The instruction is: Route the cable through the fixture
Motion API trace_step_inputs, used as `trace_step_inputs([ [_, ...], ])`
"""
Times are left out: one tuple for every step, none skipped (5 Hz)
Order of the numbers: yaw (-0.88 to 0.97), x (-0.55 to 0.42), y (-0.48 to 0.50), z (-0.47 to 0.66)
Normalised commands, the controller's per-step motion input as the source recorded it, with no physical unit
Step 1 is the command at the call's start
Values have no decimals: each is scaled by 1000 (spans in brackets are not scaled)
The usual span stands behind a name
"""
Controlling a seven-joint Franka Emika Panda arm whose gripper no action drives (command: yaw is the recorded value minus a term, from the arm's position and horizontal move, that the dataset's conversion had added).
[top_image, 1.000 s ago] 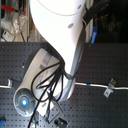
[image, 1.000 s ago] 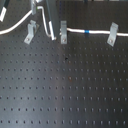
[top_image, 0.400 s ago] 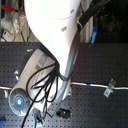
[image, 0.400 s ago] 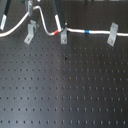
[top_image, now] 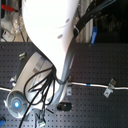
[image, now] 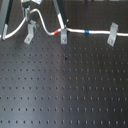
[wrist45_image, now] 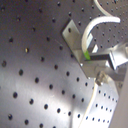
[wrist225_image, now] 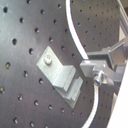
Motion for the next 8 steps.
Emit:
trace_step_inputs([
  [-585, -490, -44, 125],
  [-514, -83, -295, 11],
  [0, 0, 1, 21],
  [0, -218, 40, 230],
  [0, -13, 2, 17],
  [0, -175, 30, 195],
  [0, -169, 27, 71],
  [0, -52, -1, 7],
])
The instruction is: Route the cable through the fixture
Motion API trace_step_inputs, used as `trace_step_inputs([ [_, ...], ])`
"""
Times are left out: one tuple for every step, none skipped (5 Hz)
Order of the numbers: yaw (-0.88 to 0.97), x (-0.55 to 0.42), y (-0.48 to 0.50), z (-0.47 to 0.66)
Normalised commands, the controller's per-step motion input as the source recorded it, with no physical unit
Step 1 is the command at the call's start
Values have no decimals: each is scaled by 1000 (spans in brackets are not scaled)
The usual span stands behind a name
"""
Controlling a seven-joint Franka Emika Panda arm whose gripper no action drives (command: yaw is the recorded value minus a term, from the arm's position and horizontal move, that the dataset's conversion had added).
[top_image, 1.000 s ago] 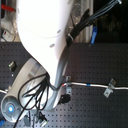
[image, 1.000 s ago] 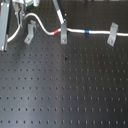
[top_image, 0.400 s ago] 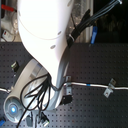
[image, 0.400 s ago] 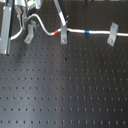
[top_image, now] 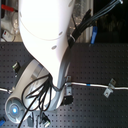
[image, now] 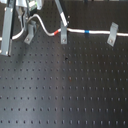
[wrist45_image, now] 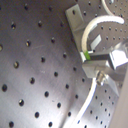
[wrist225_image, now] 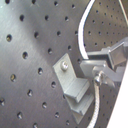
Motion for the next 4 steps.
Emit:
trace_step_inputs([
  [123, -231, -41, 44],
  [660, -180, 31, 30],
  [666, -98, 26, 20],
  [529, -37, -96, 18],
])
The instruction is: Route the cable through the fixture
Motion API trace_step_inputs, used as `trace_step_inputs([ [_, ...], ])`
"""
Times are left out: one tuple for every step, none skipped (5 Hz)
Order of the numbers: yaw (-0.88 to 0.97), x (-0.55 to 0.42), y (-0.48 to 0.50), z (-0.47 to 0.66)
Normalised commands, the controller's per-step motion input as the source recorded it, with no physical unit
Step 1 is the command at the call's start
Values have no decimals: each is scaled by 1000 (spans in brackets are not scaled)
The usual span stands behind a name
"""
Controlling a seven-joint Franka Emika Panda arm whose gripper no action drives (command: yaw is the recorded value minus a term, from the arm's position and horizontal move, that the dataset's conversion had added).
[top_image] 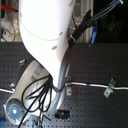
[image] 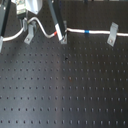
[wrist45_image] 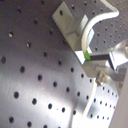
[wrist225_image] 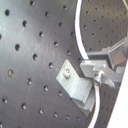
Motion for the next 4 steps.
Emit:
trace_step_inputs([
  [500, -78, -152, 98],
  [457, -91, -141, 137],
  [283, -23, -10, 154],
  [186, 80, 276, -4],
])
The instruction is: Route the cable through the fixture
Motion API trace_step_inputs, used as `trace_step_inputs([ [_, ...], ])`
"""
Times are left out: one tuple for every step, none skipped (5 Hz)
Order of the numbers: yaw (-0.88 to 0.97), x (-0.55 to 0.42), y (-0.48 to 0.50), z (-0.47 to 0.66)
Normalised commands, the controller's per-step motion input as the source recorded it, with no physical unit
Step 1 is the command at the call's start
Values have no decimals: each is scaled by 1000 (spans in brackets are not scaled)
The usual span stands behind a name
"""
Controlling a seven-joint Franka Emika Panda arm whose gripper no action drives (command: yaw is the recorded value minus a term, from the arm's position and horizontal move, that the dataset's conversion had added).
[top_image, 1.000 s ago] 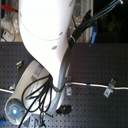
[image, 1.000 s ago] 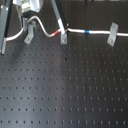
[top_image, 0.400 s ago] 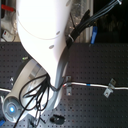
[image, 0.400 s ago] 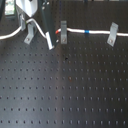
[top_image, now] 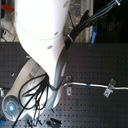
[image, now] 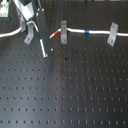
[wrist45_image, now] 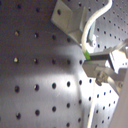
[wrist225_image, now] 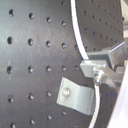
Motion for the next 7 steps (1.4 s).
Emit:
trace_step_inputs([
  [231, 187, 308, -4],
  [211, 191, 172, -1],
  [300, 45, -19, 64],
  [503, -3, -152, 86],
  [511, -71, -121, 78],
  [589, -125, -187, 58],
  [483, 1, -2, 0],
])
